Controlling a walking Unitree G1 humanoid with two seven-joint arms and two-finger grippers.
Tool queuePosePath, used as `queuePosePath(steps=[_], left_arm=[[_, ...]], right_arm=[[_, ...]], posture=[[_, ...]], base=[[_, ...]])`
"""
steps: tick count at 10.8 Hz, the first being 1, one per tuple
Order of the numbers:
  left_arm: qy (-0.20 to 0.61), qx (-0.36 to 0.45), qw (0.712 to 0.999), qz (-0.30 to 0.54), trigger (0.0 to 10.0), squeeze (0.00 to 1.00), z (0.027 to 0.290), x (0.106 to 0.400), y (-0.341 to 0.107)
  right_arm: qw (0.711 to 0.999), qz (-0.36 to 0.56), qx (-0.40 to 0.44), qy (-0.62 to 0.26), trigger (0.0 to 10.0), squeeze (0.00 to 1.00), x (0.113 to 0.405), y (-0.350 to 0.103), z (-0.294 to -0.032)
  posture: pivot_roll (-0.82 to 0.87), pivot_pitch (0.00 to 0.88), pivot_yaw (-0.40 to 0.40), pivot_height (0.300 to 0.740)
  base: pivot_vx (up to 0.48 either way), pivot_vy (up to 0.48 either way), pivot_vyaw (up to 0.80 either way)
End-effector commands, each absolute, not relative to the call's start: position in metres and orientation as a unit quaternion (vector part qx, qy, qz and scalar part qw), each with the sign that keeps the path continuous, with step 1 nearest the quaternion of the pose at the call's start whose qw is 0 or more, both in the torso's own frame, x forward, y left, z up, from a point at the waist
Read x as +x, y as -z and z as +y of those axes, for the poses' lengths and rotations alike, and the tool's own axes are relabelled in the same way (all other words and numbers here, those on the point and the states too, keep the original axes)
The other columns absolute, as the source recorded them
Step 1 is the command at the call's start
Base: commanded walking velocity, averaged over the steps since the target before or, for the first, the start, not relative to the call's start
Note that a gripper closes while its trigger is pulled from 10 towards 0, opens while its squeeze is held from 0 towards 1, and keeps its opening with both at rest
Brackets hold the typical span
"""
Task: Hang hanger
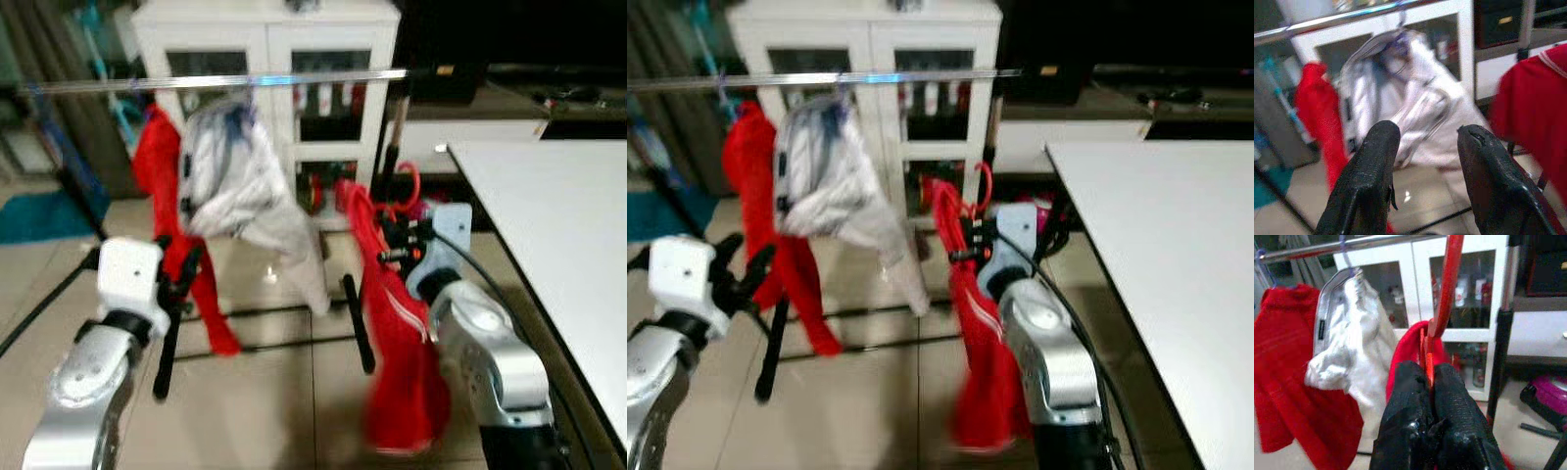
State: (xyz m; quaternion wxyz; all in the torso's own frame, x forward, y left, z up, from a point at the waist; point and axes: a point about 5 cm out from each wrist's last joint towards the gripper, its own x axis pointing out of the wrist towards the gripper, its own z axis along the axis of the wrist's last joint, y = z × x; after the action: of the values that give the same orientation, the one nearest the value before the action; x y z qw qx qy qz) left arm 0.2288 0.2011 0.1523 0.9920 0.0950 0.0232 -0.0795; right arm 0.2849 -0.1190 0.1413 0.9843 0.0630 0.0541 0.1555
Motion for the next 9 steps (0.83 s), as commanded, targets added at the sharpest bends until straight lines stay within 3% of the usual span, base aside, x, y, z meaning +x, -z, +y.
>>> queuePosePath(steps=[1, 9], left_arm=[[0.088, 0.096, 0.991, 0.027, 10.0, 0.00, 0.1965, 0.2291, -0.1518], [0.098, 0.106, 0.989, 0.032, 10.0, 0.00, 0.1923, 0.2300, -0.1505]], right_arm=[[0.986, 0.029, 0.048, -0.158, 10.0, 0.00, 0.2850, -0.1511, -0.1221], [0.987, 0.012, 0.008, -0.159, 10.0, 0.00, 0.2935, -0.1564, -0.1196]], posture=[[-0.04, 0.000, 0.044, 0.740], [-0.03, 0.000, 0.028, 0.740]], base=[[0.368, 0.000, 0.00], [0.364, 0.000, 0.00]])
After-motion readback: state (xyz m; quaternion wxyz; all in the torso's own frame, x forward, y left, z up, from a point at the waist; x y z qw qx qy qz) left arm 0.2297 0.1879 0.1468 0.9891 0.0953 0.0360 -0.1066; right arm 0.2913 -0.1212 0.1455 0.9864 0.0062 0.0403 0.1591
